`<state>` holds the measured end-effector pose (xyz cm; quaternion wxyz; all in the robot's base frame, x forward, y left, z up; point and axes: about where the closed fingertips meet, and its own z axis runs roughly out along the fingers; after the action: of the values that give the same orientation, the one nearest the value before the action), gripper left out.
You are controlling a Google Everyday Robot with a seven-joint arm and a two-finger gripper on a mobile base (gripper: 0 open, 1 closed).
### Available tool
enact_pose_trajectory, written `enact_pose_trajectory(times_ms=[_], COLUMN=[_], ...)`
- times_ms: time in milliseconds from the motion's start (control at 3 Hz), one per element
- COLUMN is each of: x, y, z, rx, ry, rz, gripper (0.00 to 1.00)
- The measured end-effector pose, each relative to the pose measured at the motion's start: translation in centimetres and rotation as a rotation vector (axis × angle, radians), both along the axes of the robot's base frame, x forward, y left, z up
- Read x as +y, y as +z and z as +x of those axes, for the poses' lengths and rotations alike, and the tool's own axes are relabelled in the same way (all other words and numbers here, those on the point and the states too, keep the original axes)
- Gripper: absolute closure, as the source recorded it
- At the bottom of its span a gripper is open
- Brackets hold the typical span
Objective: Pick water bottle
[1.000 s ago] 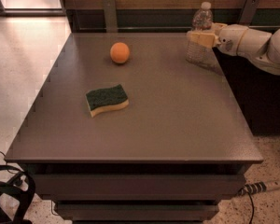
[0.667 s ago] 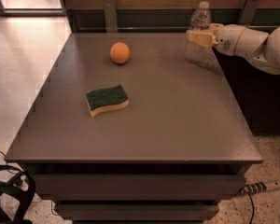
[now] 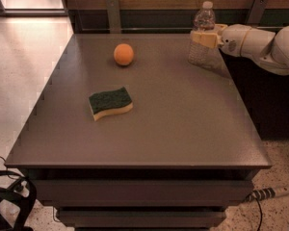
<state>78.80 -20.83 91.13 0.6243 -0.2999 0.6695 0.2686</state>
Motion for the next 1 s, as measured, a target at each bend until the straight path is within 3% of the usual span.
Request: enact_pose_trajectory(times_ms=[333,1000], x=[1.9,6.9], y=[1.5,7.8], z=[-0.3,-3.8], rx=[0.018,-0.021], ry=[0.038,0.125], rz=[-0.024,-0.105], gripper=[1.00,1.00])
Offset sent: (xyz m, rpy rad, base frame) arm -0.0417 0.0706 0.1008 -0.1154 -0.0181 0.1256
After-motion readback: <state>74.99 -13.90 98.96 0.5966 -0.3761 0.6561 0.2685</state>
